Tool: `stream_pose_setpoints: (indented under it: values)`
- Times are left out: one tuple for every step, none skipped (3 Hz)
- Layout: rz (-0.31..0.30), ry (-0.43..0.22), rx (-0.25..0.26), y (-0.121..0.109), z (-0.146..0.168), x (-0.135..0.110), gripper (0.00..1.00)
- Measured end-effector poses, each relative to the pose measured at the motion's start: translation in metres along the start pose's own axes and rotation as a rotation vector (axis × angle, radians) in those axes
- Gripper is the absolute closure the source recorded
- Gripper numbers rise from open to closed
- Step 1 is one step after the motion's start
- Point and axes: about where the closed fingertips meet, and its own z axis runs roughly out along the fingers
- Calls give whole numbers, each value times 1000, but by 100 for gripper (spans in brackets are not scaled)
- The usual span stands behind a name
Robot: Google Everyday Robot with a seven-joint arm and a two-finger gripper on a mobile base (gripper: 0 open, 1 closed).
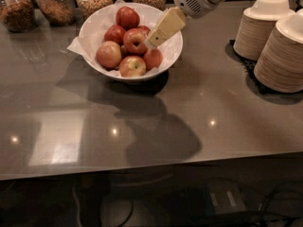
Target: Pick apple from white bowl
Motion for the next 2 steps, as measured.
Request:
stream_pose_setpoints:
  values:
    - [-43,-7,-19,2,27,-18,0]
    - [-77,-21,-32,5,50,-28,0]
